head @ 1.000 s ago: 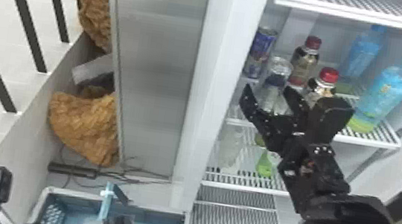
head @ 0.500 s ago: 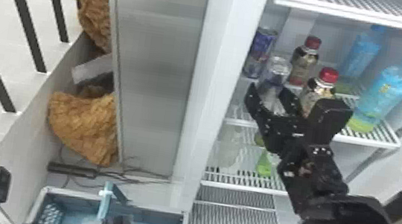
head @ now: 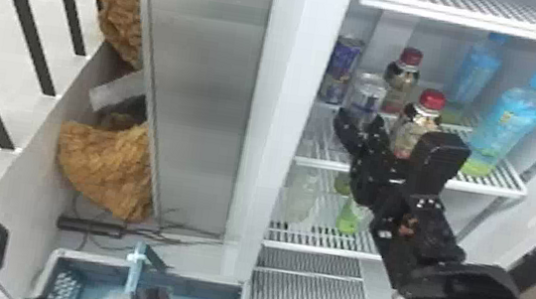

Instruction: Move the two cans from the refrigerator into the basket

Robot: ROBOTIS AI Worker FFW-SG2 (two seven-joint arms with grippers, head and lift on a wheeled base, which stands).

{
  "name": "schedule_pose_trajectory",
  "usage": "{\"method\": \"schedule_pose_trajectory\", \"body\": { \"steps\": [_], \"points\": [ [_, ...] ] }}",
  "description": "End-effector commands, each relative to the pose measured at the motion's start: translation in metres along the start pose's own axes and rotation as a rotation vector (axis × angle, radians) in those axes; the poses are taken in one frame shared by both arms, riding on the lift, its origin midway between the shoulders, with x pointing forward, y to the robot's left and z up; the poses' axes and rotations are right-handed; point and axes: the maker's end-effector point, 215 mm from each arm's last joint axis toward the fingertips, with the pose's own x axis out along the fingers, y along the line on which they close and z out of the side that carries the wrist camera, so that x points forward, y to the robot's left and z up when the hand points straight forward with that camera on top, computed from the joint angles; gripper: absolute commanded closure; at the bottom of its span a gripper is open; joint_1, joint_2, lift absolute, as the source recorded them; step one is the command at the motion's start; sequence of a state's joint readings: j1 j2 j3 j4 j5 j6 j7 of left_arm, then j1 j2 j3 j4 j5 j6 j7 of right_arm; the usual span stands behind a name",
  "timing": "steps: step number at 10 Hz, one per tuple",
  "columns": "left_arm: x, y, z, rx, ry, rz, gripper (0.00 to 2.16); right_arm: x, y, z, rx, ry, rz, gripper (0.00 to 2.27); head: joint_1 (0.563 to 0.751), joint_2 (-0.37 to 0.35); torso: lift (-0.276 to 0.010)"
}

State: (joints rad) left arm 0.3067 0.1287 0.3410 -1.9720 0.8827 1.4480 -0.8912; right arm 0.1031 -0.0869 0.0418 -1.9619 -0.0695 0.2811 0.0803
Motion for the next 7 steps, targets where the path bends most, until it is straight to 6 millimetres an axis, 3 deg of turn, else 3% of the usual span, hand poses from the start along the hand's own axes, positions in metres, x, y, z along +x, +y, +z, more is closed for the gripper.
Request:
{"method": "schedule_pose_trajectory", "body": {
  "steps": [1, 4, 7],
  "points": [
    [0.001, 0.0, -0.001, 0.0, 0.002, 0.0, 1.19, -0.006, 0.0, 0.009, -0.016, -0.015, -0.006, 1.28, 0.695, -0.121, -0.031],
    [0.0, 0.0, 0.0, 0.003, 0.003, 0.003, 1.19, -0.034, 0.006, 0.028, -0.016, -0.036, 0.001, 1.28, 0.695, -0.127, -0.031],
    [0.0, 0.0, 0.001, 0.002, -0.001, 0.001, 1.19, -0.078, 0.018, 0.045, 0.03, -0.033, 0.013, 1.28, 0.695, -0.126, -0.031]
  ]
}}
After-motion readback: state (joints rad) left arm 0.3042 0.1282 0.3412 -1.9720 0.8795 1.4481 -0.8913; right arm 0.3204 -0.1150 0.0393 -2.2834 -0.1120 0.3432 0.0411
